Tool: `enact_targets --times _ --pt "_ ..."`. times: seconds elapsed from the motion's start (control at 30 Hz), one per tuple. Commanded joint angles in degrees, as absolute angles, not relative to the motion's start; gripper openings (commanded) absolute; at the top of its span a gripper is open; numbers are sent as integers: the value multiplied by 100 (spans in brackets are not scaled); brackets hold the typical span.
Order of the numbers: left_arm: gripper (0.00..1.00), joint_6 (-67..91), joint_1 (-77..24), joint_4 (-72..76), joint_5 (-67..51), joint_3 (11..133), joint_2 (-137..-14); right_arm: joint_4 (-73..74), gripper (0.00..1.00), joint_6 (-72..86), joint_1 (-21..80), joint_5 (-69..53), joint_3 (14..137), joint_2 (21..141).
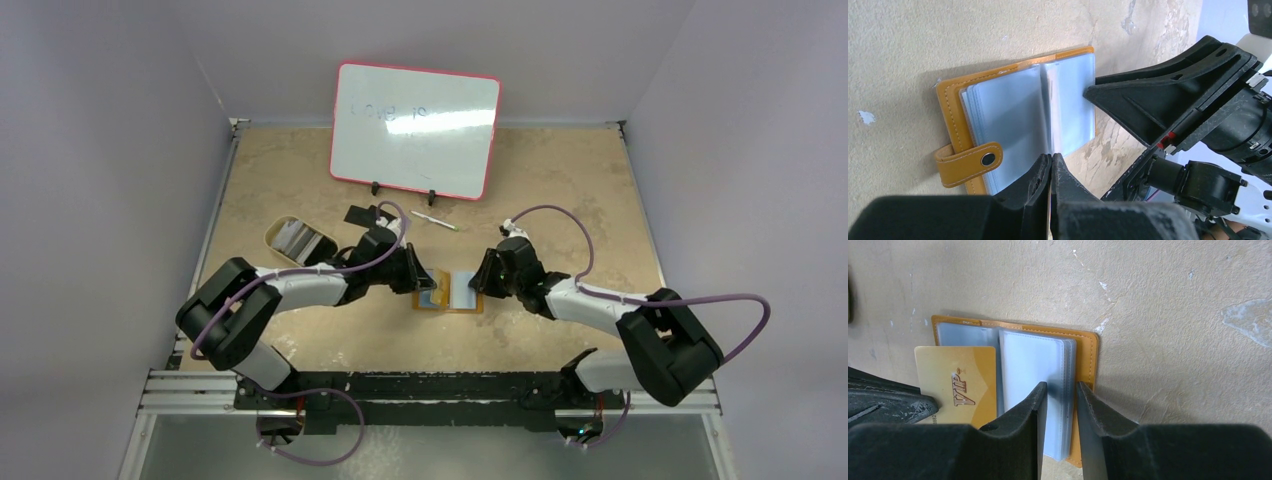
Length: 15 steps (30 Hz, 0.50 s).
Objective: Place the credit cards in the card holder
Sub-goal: Insert the credit card into the card holder.
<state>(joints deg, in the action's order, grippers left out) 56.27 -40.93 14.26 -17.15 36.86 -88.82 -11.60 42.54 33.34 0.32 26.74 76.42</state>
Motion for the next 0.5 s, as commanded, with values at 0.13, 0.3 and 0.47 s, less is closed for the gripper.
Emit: enact_targets --times 0.13,0.3,0.47 --pt "0 6035 -4063 2263 -1880 3459 -9007 -1002 31 4157 3322 44 2541 7638" --pt "0 6131 -4065 2432 -1922 3394 -9151 -999 31 4152 3322 44 2549 7638" --pt "0 6143 -4067 2549 -1938 3368 -9306 -1011 31 4148 3324 43 2554 7655"
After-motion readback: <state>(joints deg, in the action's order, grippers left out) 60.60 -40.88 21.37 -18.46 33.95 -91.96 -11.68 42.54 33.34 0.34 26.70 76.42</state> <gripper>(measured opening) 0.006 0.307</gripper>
